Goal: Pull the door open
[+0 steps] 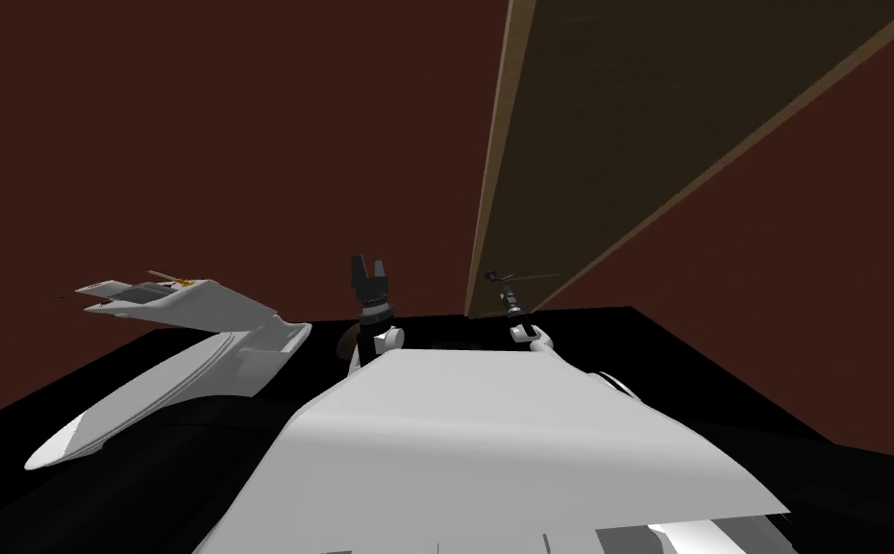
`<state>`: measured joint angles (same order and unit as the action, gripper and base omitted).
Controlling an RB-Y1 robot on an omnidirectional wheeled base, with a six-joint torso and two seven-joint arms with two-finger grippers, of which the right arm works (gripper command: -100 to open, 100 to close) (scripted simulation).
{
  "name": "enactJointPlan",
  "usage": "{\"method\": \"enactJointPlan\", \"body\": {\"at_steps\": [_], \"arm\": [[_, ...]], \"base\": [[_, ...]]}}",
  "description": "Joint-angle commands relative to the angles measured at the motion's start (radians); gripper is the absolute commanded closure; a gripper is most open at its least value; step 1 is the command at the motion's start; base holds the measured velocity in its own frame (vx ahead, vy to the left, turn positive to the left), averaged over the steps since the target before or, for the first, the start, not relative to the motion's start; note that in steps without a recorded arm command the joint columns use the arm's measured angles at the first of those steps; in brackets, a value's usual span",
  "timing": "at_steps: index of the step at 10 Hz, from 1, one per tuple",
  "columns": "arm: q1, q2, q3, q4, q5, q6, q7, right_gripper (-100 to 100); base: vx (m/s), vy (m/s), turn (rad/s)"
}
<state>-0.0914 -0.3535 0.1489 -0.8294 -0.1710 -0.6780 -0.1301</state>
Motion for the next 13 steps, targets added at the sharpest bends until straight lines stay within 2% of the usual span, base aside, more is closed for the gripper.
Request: {"method": "enactJointPlan", "body": {"at_steps": [1,3,7,8,9,13], "arm": [[0.01,-0.023,-0.017,0.021,-0.011,-0.019,-0.017,-100],[0.014,-0.031,-0.022,0.029,-0.015,-0.026,-0.023,-100],[0.043,-0.095,-0.069,0.089,-0.045,-0.081,-0.071,-100],[0.028,-0.091,-0.06,0.104,-0.04,-0.084,-0.072,-100],[0.028,-0.091,-0.06,0.104,-0.04,-0.084,-0.072,100],[0.028,-0.091,-0.06,0.104,-0.04,-0.084,-0.072,100]], "base": [[0.108,0.035,0.17],[0.123,0.046,0.137],[0.161,0.045,0.207],[0.073,-0.004,0.025],[-0.007,0.002,-0.021],[-0.017,-0.002,0.0]]}}
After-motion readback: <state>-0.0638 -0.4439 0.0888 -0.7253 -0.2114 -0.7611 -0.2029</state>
